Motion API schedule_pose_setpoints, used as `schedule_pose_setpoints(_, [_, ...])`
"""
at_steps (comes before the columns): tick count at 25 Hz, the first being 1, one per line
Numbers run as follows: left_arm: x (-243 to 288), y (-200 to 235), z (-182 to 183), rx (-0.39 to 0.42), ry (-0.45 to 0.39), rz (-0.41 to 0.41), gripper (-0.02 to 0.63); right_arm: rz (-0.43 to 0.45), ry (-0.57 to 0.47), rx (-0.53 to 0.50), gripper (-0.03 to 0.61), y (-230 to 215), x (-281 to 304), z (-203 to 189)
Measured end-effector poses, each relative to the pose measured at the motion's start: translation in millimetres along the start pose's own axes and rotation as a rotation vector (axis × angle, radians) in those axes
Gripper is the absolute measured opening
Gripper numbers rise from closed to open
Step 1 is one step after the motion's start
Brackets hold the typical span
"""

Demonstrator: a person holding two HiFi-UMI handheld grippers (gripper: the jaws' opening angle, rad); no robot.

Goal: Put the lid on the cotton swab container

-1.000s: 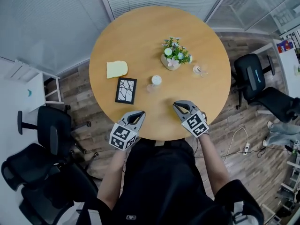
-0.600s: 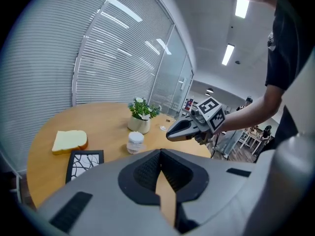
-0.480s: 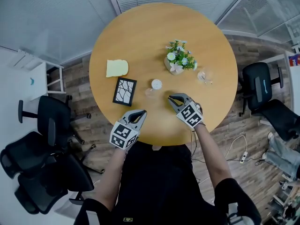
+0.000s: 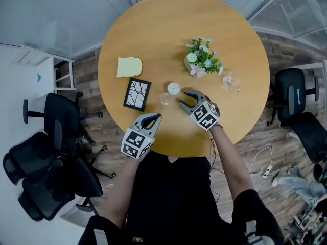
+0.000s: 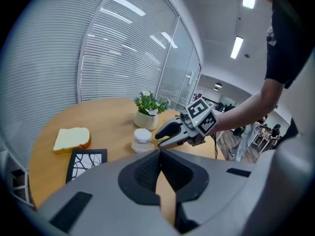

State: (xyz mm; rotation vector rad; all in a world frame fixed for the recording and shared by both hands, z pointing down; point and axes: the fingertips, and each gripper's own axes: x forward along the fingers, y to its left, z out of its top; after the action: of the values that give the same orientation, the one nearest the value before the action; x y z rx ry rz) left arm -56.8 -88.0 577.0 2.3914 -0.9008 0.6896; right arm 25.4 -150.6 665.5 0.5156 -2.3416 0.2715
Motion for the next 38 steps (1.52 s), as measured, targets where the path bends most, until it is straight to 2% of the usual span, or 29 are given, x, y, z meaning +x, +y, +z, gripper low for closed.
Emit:
schedule_pose_setpoints(5, [9.0, 5.0, -0.8, -0.013, 0.013, 0.011, 0.006, 0.016, 0.005, -0.026, 0.189, -8.7, 18.5, -1.8])
schedule_pose_setpoints(8, [12.0, 7.4, -3.6, -0.014, 0.023, 0.017, 0.006, 0.028, 0.001, -0.053, 0.249, -9.3, 28.3, 1.9])
schedule_pose_setpoints(11, [15.0, 8.7, -7.3, -0.021, 0.032, 0.021, 0.006, 0.027, -0.006, -0.072, 0.272, -11.3, 36.2, 3.2])
schedule_pose_setpoints(19, [19.5, 11.3, -14.5, -0.034, 0.049, 0.018, 0.006, 0.026, -0.040, -0.088, 0.272, -12.8, 52.8, 13.3])
schedule_pose_setpoints(25, [27.2, 11.0, -20.1, -0.036, 0.064, 0.008, 0.006, 0.005, -0.065, -0.004, 0.244, -17.1, 57.5, 12.8])
schedule_pose_setpoints(30, [33.0, 11.1, -18.2, -0.031, 0.064, 0.001, 0.006, -0.015, -0.076, -0.029, 0.233, -16.8, 58.0, 11.4])
schedule_pose_setpoints(34, [36.1, 12.3, -13.7, -0.017, 0.067, 0.002, 0.006, -0.040, -0.088, -0.048, 0.234, -15.8, 58.4, 10.0])
schedule_pose_setpoints(38, [39.4, 14.2, -14.3, 0.032, 0.093, 0.009, 0.006, -0.033, -0.076, -0.036, 0.233, -16.1, 59.6, 9.6])
